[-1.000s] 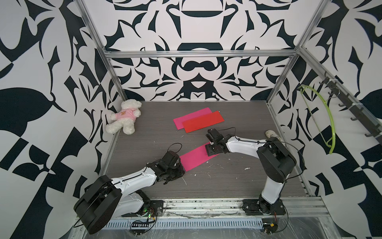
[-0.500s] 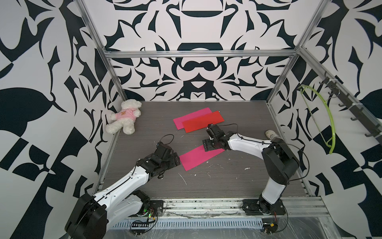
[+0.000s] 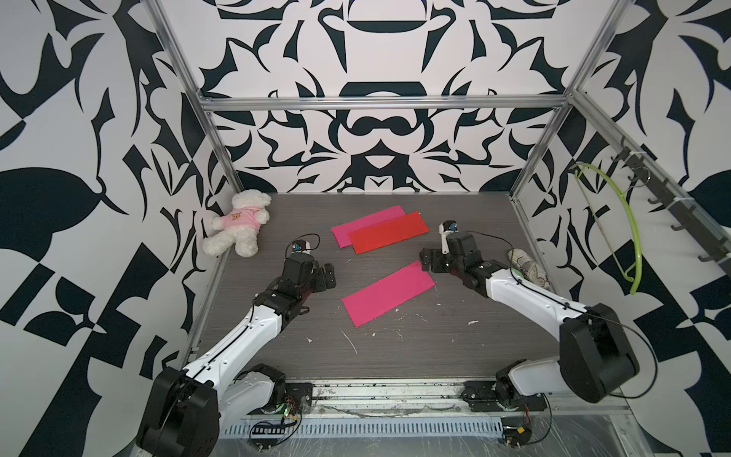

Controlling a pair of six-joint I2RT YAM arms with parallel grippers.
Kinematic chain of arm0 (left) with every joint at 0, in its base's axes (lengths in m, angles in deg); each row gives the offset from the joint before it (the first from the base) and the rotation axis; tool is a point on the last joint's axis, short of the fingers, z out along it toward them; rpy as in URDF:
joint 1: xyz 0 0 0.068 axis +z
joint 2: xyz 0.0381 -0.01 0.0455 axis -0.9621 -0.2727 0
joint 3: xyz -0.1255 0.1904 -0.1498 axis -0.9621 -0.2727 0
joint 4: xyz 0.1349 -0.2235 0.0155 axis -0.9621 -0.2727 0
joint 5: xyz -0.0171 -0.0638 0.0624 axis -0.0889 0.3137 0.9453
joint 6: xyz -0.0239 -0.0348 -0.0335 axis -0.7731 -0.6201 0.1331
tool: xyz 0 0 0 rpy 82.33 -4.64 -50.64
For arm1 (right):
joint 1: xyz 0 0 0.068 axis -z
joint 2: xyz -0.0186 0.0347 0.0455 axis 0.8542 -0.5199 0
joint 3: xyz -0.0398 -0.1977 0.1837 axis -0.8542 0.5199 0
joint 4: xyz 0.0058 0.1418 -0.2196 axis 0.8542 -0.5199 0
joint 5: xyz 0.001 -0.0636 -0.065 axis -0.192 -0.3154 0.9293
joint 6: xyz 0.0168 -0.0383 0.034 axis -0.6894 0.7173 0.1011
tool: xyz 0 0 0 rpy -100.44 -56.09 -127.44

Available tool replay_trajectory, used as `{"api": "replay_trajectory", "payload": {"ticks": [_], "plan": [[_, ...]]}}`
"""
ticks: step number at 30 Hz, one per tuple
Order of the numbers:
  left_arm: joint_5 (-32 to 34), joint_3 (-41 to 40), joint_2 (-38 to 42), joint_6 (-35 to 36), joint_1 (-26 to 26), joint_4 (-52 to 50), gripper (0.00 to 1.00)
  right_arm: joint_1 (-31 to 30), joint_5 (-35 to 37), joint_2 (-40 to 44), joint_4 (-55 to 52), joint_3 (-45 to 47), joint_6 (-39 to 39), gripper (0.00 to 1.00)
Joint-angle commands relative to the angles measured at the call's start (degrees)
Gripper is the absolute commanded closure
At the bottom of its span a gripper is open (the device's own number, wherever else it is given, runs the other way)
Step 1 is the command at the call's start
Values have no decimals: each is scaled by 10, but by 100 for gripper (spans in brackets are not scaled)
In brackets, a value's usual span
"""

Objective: Fold the rectangular paper in half along the long edge
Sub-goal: Reset both arms

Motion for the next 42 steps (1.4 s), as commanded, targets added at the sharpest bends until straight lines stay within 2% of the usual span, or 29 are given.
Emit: {"api": "replay_trajectory", "payload": {"ticks": [1, 6, 9, 14, 15, 18, 21, 26, 28, 30, 34, 42], "plan": [[-6, -38, 26, 99, 40, 57, 1, 51, 1, 43, 57, 32, 45, 0], [-80, -63, 45, 144, 136, 92, 1, 117, 59, 108, 166, 134, 126, 0], [-104, -100, 30, 179, 164, 175, 1, 130, 117, 122, 231, 183, 142, 1], [-124, -139, -57, 188, 213, 317, 1, 156, 138, 66, 366, 244, 169, 0], [-134, -131, -68, 190, 221, 318, 1, 160, 136, 52, 395, 251, 167, 0], [-132, -140, -100, 195, 228, 400, 1, 164, 123, 18, 469, 263, 169, 0], [-144, -113, -148, 199, 237, 406, 1, 170, 101, -30, 482, 252, 171, 0], [-176, -108, -230, 187, 252, 500, 1, 172, 85, -110, 555, 256, 176, 0], [-182, -117, -266, 184, 255, 566, 1, 177, 75, -106, 547, 256, 173, 0], [-187, -108, -249, 185, 255, 515, 1, 181, 57, -110, 553, 257, 173, 0], [-137, -96, -266, 185, 237, 506, 1, 181, 37, -110, 541, 251, 181, 0], [-137, -97, -266, 185, 236, 510, 1, 181, 37, -110, 539, 250, 181, 0]]}}
